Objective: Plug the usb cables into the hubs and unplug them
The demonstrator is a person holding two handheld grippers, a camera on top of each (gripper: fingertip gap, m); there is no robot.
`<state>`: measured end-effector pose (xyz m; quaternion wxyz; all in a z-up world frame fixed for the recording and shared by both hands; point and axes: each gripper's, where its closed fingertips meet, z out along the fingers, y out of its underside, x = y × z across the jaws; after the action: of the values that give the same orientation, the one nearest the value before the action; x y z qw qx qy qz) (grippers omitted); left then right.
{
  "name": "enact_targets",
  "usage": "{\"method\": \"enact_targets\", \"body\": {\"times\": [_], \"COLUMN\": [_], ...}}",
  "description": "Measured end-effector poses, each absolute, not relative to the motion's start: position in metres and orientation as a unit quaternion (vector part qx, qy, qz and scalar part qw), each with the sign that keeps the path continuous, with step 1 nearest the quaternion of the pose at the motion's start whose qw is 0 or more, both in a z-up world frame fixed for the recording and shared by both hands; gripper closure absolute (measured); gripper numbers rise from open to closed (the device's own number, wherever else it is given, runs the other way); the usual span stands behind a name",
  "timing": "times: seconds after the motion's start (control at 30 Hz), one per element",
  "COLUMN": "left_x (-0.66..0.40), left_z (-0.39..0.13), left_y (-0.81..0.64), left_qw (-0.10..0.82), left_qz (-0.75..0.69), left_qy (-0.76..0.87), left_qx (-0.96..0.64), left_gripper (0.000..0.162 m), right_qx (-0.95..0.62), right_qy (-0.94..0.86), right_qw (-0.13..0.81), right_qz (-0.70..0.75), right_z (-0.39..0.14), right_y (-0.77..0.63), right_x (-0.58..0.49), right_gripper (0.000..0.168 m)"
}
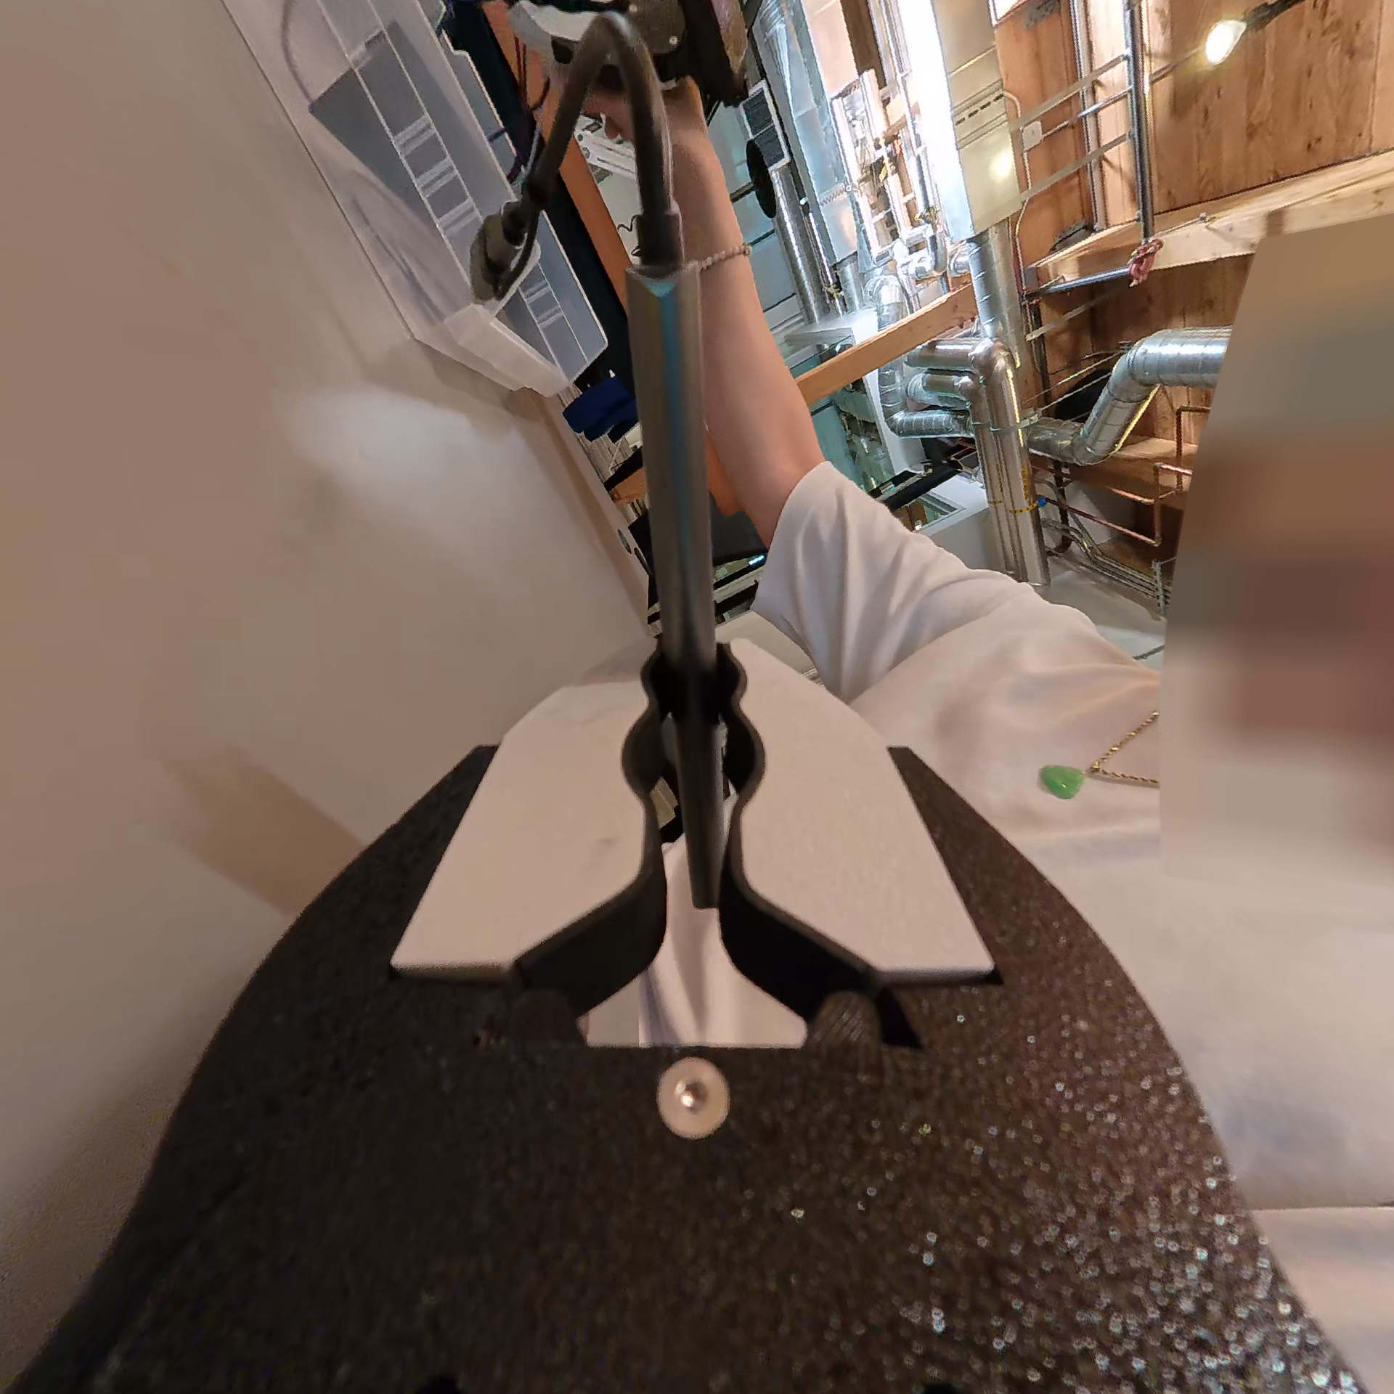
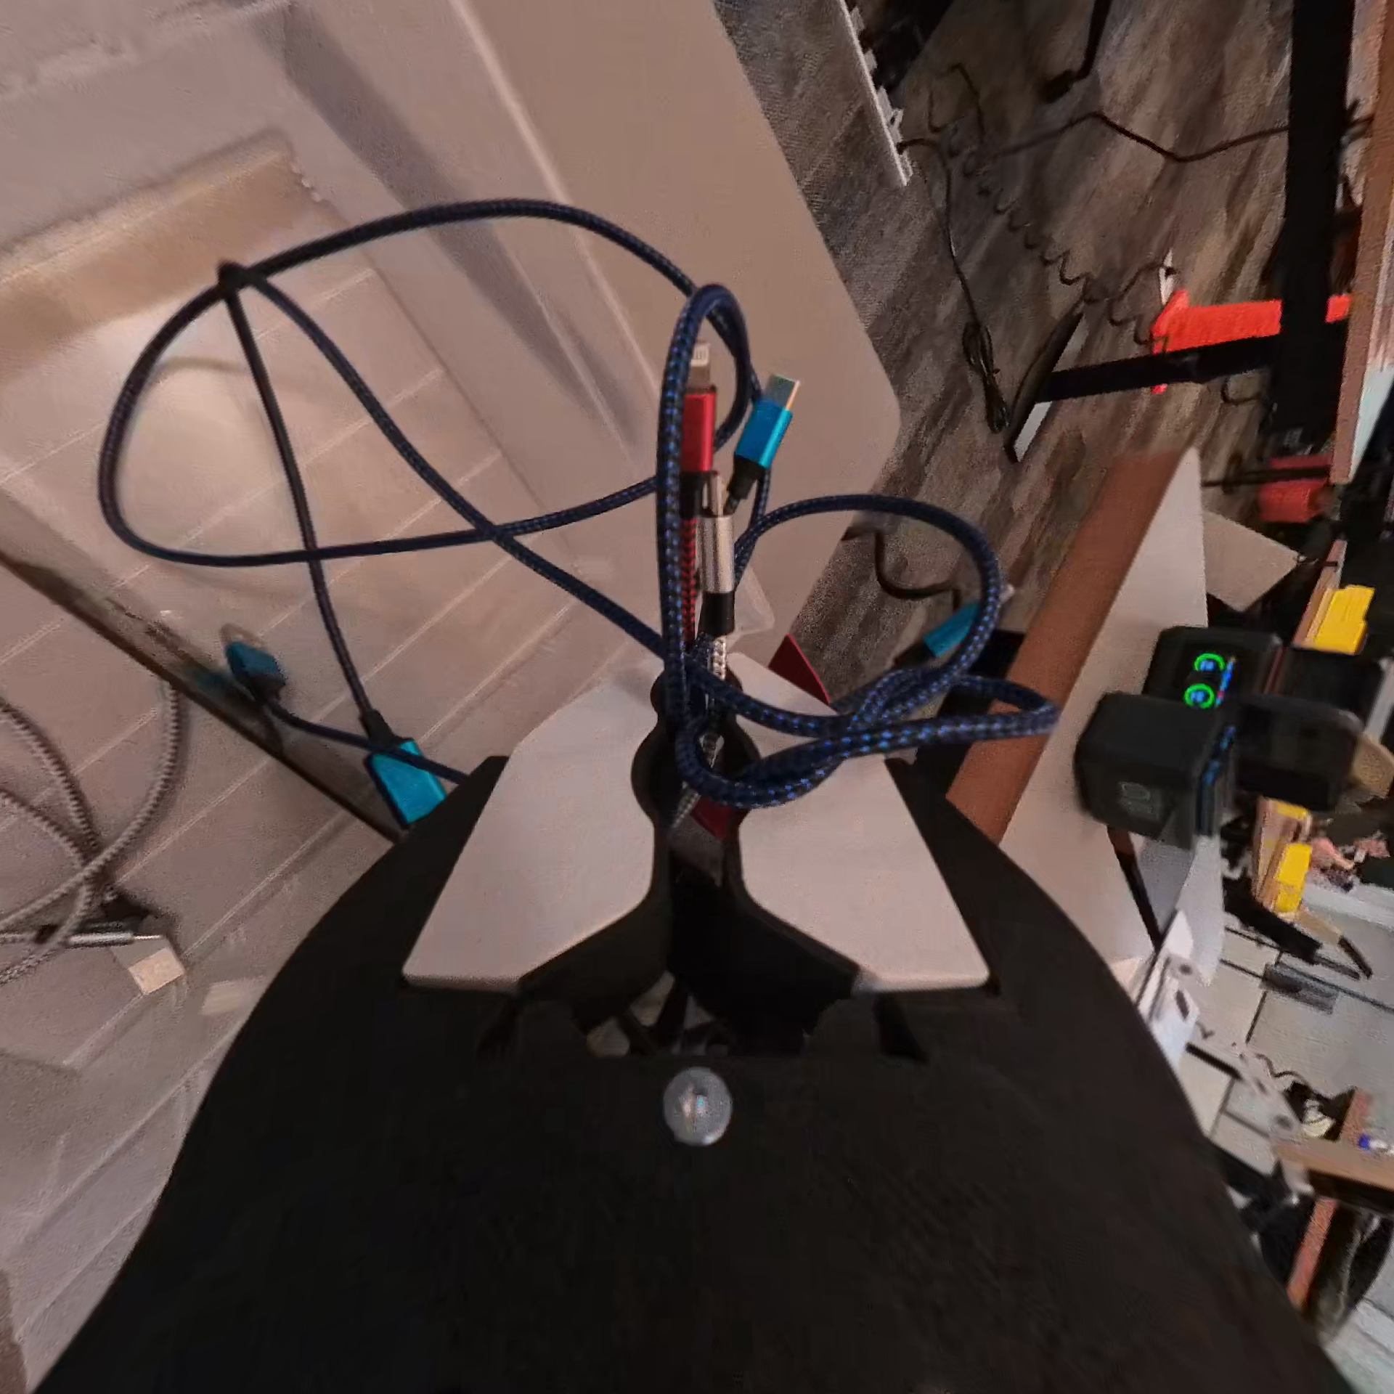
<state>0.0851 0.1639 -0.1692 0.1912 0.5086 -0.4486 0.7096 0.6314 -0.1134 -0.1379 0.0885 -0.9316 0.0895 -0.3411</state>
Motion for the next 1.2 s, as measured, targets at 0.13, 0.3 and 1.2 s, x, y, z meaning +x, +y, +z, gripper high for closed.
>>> {"method": "enact_targets", "body": {"times": [0.13, 0.3, 1.2], "left_x": [0.088, 0.087, 0.076], "left_z": [-0.171, -0.166, -0.155], "left_y": [0.161, 0.157, 0.133], "left_qw": [0.197, 0.195, 0.206], "left_qz": [0.710, 0.710, 0.732], "left_qy": [-0.446, -0.450, -0.458], "left_qx": [0.508, 0.505, 0.461], "left_gripper": [0.153, 0.152, 0.152], "right_qx": [-0.947, -0.955, -0.902], "right_qy": [0.053, 0.116, 0.183], "right_qw": [0.109, 0.168, 0.288], "right_qz": [-0.296, -0.215, -0.266], "right_z": [-0.154, -0.189, -0.128], "right_y": [-0.075, -0.051, -0.114], "right_x": [0.619, 0.622, 0.527], "right_gripper": [0.160, 0.158, 0.164]}}
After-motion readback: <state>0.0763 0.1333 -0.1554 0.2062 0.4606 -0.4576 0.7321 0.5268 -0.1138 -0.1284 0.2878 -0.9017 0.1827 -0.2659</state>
